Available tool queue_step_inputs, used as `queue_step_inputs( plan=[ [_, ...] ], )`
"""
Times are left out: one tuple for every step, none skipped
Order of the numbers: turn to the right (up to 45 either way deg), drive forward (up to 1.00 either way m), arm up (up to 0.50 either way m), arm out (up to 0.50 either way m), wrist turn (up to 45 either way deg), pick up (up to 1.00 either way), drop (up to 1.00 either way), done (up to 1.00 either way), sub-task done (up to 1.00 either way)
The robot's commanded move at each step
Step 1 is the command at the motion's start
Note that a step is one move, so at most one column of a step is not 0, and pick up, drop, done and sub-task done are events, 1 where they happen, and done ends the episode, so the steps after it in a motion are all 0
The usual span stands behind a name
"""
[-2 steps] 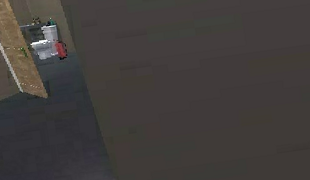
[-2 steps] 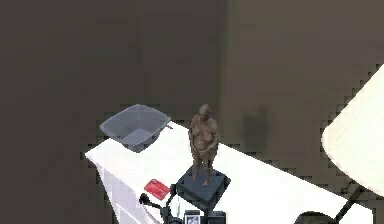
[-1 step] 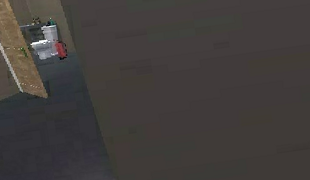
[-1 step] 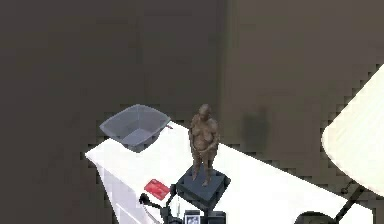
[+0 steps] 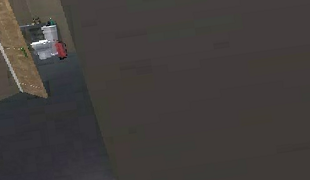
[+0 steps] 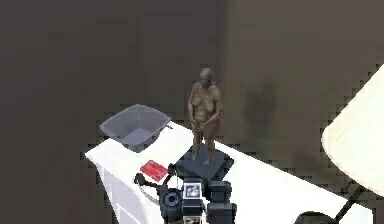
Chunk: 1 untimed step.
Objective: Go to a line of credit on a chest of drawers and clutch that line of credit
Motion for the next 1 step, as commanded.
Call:
queue_step_inputs(
  plan=[
    [0.0,0.00,0.00,0.00,0.0,0.00,0.00,1.00,0.00]
  ],
)
